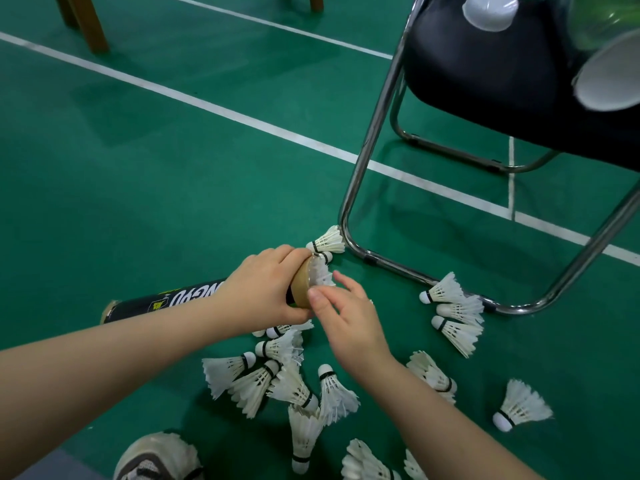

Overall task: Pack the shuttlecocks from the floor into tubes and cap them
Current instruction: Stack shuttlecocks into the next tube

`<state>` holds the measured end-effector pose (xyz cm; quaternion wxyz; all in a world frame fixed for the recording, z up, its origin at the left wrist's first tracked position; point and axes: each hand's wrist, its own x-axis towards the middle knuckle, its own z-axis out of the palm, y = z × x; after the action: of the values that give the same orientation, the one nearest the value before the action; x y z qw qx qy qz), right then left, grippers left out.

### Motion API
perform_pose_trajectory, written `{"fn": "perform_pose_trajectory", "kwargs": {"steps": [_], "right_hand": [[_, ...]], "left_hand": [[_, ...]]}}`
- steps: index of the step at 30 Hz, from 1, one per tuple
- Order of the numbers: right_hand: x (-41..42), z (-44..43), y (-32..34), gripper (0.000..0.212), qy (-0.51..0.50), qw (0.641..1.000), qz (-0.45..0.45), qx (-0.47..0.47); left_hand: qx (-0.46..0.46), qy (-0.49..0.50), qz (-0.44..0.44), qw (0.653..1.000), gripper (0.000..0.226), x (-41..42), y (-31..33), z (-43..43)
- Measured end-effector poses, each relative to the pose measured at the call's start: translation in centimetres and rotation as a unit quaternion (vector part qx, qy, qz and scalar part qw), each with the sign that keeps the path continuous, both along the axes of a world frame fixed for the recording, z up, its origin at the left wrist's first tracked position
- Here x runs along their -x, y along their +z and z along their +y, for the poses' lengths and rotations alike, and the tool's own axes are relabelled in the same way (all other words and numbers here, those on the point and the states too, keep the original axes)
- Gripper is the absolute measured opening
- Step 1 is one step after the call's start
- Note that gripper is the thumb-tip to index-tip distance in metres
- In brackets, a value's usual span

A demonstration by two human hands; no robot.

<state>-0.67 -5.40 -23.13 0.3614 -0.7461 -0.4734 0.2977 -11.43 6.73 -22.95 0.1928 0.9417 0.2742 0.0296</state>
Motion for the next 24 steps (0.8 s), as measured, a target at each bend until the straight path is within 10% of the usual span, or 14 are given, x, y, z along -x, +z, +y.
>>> {"fn": "perform_pose_trajectory", "kwargs": {"steps": [6, 15, 20, 24], "right_hand": [[1.9, 1.4, 0.8, 0.031, 0.011, 0.983, -0.182, -0.018], [2.7, 6.4, 0.0, 0.011, 0.162, 0.955, 0.187, 0.166], [1.7, 7.9, -2.0, 0.01, -0.06, 0.943, 0.326, -0.008], [-1.9, 9.0, -5.5, 0.018, -0.202, 0.962, 0.17, 0.068]], "left_hand": [[-0.014, 0.015, 0.0, 1.0, 0.088, 1.3, 0.3, 1.6], [-0.038, -0.006, 0.033, 0.999, 0.073, 3.5, -1.2, 2.5], [-0.038, 0.043, 0.04, 0.998, 0.081, 4.3, -1.6, 4.2], [-0.034, 0.073, 0.06, 0.995, 0.088, 5.4, -2.1, 5.4]]}}
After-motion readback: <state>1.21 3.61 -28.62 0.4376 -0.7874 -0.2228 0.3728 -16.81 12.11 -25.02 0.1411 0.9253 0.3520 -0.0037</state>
